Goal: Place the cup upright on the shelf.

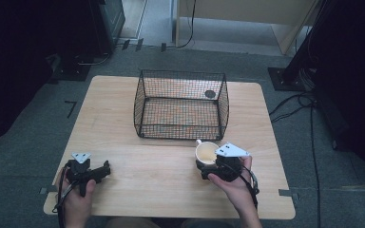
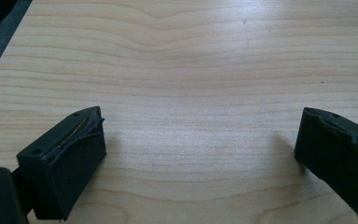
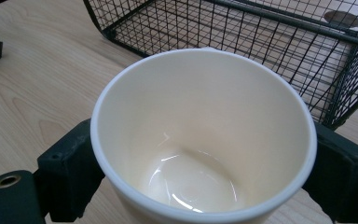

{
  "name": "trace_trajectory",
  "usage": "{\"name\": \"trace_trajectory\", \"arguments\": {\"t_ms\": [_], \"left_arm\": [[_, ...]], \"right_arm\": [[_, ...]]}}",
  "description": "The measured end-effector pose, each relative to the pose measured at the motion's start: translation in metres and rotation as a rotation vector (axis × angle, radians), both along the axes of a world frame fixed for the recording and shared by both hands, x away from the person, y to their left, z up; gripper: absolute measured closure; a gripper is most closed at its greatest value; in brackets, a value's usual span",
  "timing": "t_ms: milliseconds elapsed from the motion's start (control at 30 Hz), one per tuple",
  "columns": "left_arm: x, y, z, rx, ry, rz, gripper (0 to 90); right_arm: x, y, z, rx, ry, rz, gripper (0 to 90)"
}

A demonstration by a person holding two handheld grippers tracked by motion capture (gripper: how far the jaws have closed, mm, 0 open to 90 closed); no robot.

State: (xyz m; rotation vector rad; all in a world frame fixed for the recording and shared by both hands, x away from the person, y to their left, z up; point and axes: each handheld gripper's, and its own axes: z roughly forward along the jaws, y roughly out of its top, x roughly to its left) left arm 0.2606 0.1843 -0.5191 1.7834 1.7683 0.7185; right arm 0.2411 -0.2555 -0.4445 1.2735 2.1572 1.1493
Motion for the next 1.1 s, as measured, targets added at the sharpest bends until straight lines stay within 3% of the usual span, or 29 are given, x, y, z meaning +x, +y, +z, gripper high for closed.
{"name": "trace_trajectory", "arguments": {"t_ms": [533, 1100], "left_arm": [[0.0, 0.0, 0.0, 0.0, 0.0, 0.0, 1.8], [0.0, 0.0, 0.0, -0.002, 0.0, 0.001, 1.9]], "right_arm": [[0.009, 0.003, 0.032, 0.018, -0.026, 0.016, 9.3], [0.022, 0.008, 0.073, 0.014, -0.087, 0.041, 9.4]]}}
